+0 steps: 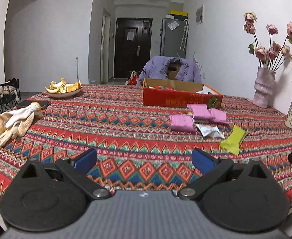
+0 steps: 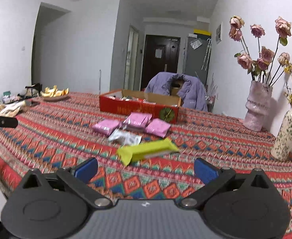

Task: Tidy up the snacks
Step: 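Withdraw both tools from the box back toward the snack pile, then grasp a pink packet with the left tool while the right grasps another pink packet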

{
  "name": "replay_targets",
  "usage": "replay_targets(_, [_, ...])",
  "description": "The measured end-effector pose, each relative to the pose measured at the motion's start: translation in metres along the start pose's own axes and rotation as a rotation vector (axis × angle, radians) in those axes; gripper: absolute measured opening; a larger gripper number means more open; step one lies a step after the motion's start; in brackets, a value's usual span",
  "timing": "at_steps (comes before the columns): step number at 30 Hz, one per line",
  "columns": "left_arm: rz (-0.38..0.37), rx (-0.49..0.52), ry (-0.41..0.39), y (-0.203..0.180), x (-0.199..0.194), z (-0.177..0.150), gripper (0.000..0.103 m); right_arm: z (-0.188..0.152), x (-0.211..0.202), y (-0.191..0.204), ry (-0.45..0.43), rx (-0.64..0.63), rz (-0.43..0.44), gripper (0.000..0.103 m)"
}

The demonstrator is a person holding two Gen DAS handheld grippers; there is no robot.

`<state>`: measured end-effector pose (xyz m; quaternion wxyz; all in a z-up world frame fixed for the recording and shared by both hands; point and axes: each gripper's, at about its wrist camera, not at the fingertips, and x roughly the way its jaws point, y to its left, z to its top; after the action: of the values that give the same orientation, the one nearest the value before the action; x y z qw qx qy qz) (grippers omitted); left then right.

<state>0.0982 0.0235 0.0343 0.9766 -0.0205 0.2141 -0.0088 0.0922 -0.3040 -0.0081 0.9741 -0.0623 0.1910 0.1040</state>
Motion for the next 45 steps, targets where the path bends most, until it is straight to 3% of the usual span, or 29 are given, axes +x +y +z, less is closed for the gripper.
replay_targets(8, [-0.007, 0.021, 0.031, -0.007, 0.006, -0.003, 0.103, -0.006, 0.006, -0.002, 0.028, 0.005, -0.030, 0.103])
replay_targets(15, [-0.036, 0.037, 0.065, -0.022, 0.045, 0.015, 0.103, 0.009, 0.029, -0.014, 0.052, 0.026, -0.019, 0.103])
replay_targets(24, [-0.130, 0.150, 0.081, -0.066, 0.156, 0.061, 0.103, 0.048, 0.101, -0.042, 0.094, 0.089, -0.007, 0.103])
replay_targets(31, [-0.173, 0.150, 0.184, -0.088, 0.260, 0.074, 0.102, 0.080, 0.187, -0.073, 0.133, 0.231, 0.001, 0.102])
replay_targets(33, [-0.177, 0.152, 0.207, -0.090, 0.278, 0.073, 0.101, 0.085, 0.214, -0.079, 0.156, 0.261, 0.004, 0.098])
replay_targets(36, [-0.190, 0.146, 0.232, -0.090, 0.293, 0.069, 0.086, 0.089, 0.259, -0.087, 0.209, 0.328, 0.005, 0.088])
replay_targets(38, [-0.203, 0.128, 0.253, -0.086, 0.300, 0.065, 0.069, 0.088, 0.281, -0.091, 0.224, 0.377, 0.006, 0.086])
replay_targets(45, [-0.166, 0.070, 0.241, -0.062, 0.298, 0.069, 0.065, 0.091, 0.344, -0.082, 0.281, 0.393, 0.002, 0.082])
